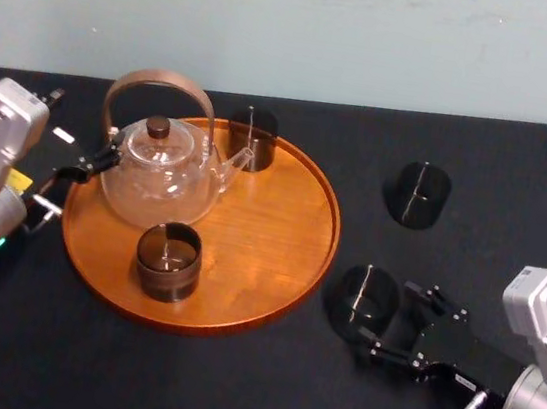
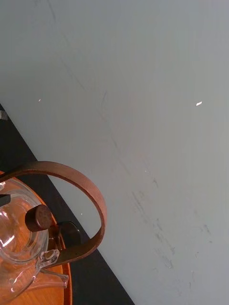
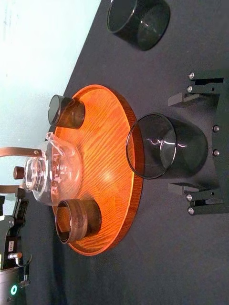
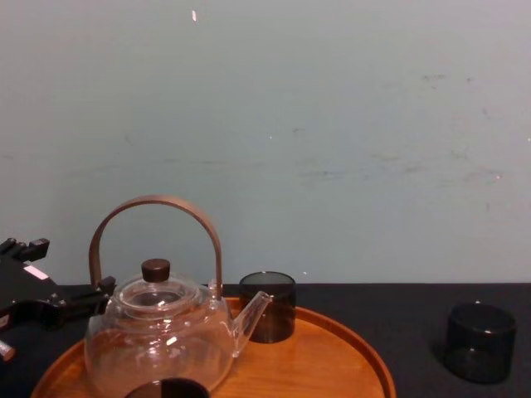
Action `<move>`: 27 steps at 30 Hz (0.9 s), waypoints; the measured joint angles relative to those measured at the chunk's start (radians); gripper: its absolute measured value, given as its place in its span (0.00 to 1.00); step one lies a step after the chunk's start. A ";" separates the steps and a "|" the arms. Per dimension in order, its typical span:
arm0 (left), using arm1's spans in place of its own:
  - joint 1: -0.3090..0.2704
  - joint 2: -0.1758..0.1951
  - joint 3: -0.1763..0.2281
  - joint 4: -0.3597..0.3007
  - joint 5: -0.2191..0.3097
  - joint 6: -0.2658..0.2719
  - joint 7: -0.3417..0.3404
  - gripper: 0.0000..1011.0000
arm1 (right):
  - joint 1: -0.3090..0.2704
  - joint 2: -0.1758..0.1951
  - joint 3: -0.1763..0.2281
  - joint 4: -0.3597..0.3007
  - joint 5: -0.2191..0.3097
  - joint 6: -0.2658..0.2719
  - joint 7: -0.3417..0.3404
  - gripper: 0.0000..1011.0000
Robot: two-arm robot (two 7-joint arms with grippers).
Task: Pick up the glass from the table and place it on the tray.
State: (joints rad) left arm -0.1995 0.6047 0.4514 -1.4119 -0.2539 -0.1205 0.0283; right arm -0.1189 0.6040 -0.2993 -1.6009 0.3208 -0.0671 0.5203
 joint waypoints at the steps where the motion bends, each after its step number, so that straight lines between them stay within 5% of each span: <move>1: 0.000 0.000 0.000 0.000 0.000 0.000 0.000 1.00 | 0.003 -0.001 -0.001 0.003 0.001 0.000 0.001 0.99; 27: 0.000 0.000 0.000 0.000 0.000 0.000 0.000 1.00 | 0.126 -0.049 -0.069 0.138 0.031 0.007 0.050 0.99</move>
State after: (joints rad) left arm -0.1995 0.6047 0.4514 -1.4120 -0.2539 -0.1205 0.0283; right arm 0.0067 0.5548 -0.3686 -1.4634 0.3521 -0.0604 0.5699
